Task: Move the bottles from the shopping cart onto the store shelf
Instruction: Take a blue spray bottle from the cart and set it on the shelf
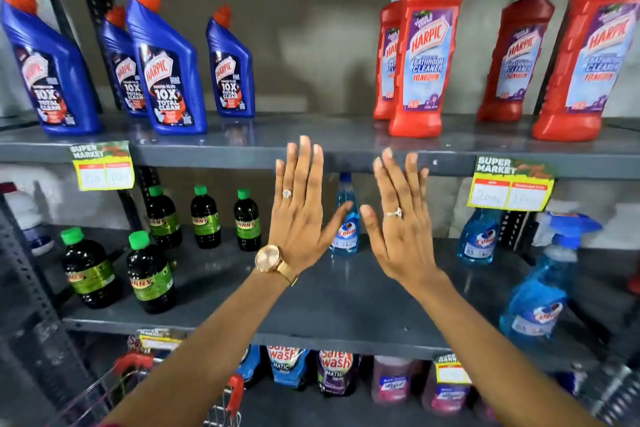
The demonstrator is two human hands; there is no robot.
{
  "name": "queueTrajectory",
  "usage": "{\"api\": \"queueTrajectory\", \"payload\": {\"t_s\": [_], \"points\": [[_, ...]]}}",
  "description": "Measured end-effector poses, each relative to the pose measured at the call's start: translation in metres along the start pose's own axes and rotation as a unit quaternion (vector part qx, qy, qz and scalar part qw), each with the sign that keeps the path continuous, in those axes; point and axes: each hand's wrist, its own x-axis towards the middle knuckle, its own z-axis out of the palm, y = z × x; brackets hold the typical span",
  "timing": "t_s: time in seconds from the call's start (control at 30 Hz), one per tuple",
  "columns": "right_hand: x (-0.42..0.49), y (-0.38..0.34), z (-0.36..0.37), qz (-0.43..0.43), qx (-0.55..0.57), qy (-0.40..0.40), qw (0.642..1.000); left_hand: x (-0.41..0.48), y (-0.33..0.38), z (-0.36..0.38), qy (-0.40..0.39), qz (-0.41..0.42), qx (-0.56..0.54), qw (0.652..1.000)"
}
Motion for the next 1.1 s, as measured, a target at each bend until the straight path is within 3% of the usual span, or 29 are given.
{"api": "queueTrajectory", "payload": {"t_s": [0.1,0.23,0.33,0.43,0.5,0.57,0.67,0.9,1.1], "points": [[-0.050,-0.006,0.011,0.010,0.026,-0.057,0.998,-0.051,0.001,0.008,-0.073,-0.024,-0.024,0.997],[-0.129,-0.012,0.034,0.113,0.038,-0.203,0.972,-0.137,-0.010,0.026,-0.220,-0.095,0.004,0.971],[-0.174,-0.014,0.053,0.191,0.014,-0.336,0.922,-0.176,-0.017,0.043,-0.364,-0.159,0.002,0.918],[-0.200,-0.015,0.069,0.263,-0.007,-0.452,0.853,-0.197,-0.019,0.062,-0.444,-0.175,-0.022,0.878],[-0.212,-0.014,0.075,0.261,-0.046,-0.503,0.823,-0.210,-0.020,0.070,-0.493,-0.165,-0.026,0.854],[-0.219,-0.013,0.079,0.239,-0.077,-0.517,0.818,-0.224,-0.020,0.074,-0.529,-0.142,0.005,0.837],[-0.222,-0.012,0.083,0.232,-0.080,-0.520,0.818,-0.234,-0.017,0.075,-0.514,-0.130,0.039,0.847],[-0.231,-0.010,0.092,0.232,-0.108,-0.496,0.830,-0.236,0.000,0.070,-0.486,-0.221,0.051,0.844],[-0.231,-0.010,0.087,0.237,-0.087,-0.488,0.836,-0.234,0.006,0.067,-0.493,-0.233,0.051,0.837]]}}
